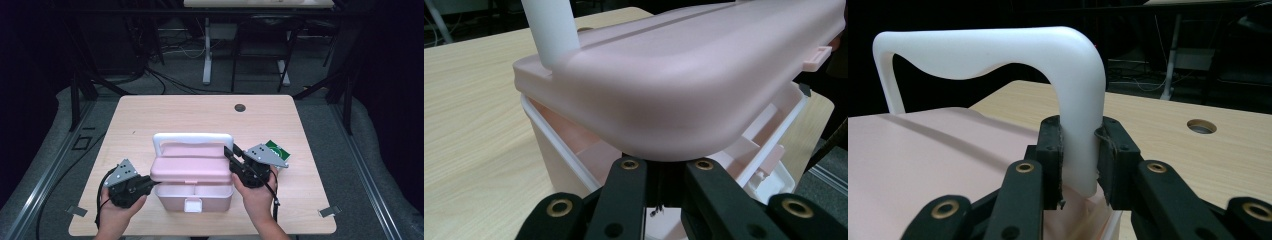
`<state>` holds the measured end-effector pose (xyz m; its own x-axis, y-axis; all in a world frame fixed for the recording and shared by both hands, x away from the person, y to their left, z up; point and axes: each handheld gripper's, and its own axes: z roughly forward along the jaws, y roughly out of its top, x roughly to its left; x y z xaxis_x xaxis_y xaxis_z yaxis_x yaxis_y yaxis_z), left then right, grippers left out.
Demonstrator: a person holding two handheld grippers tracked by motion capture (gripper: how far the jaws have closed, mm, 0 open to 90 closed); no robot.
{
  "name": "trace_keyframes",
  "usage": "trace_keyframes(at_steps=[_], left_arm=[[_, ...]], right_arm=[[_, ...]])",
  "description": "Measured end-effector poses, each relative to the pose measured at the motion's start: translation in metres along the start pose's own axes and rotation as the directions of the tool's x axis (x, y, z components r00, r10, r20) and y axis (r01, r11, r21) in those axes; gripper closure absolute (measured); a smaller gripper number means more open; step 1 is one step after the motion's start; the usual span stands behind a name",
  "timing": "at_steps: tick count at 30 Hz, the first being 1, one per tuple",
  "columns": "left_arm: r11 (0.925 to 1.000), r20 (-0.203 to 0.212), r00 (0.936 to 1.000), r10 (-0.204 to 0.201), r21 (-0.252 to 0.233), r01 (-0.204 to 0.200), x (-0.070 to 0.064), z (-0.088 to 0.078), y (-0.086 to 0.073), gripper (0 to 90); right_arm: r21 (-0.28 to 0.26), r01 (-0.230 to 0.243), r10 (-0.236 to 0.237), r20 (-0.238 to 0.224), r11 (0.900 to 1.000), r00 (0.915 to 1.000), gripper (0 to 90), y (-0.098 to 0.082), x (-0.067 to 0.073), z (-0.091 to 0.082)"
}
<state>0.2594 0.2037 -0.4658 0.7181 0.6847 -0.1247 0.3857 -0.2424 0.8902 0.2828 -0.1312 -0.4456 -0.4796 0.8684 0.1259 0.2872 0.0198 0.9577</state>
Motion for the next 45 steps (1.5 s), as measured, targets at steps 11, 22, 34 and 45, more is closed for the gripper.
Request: trace_keyframes(at_steps=[11,22,34,45], left_arm=[[1.0,0.009,0.9999,-0.005,-0.004,0.005,0.001,-0.002,0.004,89.7],[0.9993,-0.006,1.0,-0.004,-0.036,0.004,0.004,-0.004,0.021,89.6],[0.9964,-0.029,0.9996,0.004,-0.085,-0.006,0.01,-0.003,0.04,89.7],[0.9927,-0.031,0.9994,-0.017,-0.12,0.014,0.02,0.002,0.057,89.7]], right_arm=[[-0.017,0.005,-0.005,-0.01,1.0,0.9999,70.6,0.001,-0.003,-0.009],[-0.032,0.034,-0.034,0.0,0.999,0.9994,77.0,-0.001,-0.01,-0.039],[0.047,0.053,-0.052,-0.033,0.997,0.9981,87.8,-0.03,-0.01,-0.036],[0.145,0.115,-0.099,-0.115,0.983,0.9885,89.8,-0.059,0.016,-0.015]])
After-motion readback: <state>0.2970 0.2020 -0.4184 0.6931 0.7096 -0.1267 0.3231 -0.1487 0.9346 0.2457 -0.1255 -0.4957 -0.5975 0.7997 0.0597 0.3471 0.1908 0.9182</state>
